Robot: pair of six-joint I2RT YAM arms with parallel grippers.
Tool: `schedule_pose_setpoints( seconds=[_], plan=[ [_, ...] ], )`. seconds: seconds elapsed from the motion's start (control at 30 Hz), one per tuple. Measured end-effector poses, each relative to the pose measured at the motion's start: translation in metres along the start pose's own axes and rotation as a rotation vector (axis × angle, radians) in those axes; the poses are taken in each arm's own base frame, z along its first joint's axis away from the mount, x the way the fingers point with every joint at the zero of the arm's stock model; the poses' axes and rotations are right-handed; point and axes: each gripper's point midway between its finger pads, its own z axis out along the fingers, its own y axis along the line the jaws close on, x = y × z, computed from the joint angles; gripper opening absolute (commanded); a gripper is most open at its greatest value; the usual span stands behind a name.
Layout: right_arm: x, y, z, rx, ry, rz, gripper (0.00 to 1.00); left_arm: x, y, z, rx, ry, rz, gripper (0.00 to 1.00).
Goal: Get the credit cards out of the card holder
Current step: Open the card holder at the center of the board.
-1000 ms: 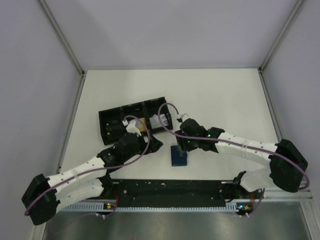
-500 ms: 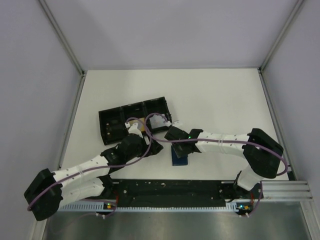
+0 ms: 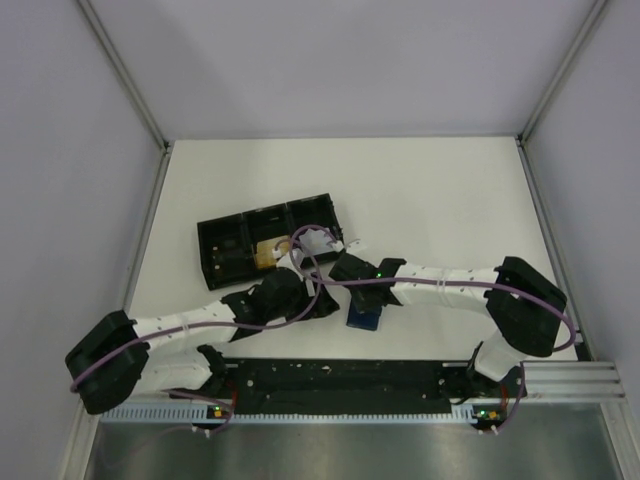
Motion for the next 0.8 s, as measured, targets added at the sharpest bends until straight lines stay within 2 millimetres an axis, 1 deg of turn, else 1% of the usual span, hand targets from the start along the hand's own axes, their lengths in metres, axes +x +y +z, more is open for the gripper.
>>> schedule_pose_setpoints(
  seconds=[0.13, 0.23, 0.27, 0.37, 0.4, 0.43, 0.5, 0.63, 0.8],
  plan=[
    [-0.001, 0.000, -0.002, -0.006, -0.007, -0.003, 0.00, 0.005, -0.009, 0.007, 0.024, 0.031, -0.008, 0.85],
    [-0.006, 0.001, -0.009, -0.033, -0.041, 0.009, 0.00, 0.009, -0.013, 0.012, 0.033, 0.056, -0.016, 0.85],
    [-0.007, 0.000, -0.013, -0.041, -0.054, 0.015, 0.05, 0.010, -0.014, 0.013, 0.035, 0.061, -0.017, 0.84],
    [-0.014, -0.001, -0.024, -0.065, -0.092, 0.034, 0.37, 0.011, -0.017, 0.017, 0.037, 0.075, -0.020, 0.84],
    [-0.017, -0.001, -0.027, -0.073, -0.104, 0.039, 0.45, 0.011, -0.018, 0.018, 0.040, 0.076, -0.021, 0.84],
    [-0.018, -0.001, -0.030, -0.078, -0.112, 0.043, 0.51, 0.011, -0.019, 0.018, 0.044, 0.076, -0.022, 0.84],
    [-0.018, -0.002, -0.032, -0.078, -0.112, 0.048, 0.58, 0.011, -0.020, 0.018, 0.046, 0.075, -0.024, 0.84],
    [-0.007, -0.008, -0.031, -0.049, -0.067, 0.050, 0.59, 0.005, -0.023, 0.015, 0.049, 0.043, -0.029, 0.84],
    [0.010, -0.013, -0.023, 0.000, 0.007, 0.055, 0.55, -0.010, -0.026, 0.002, 0.074, -0.043, -0.036, 0.84]
  ],
)
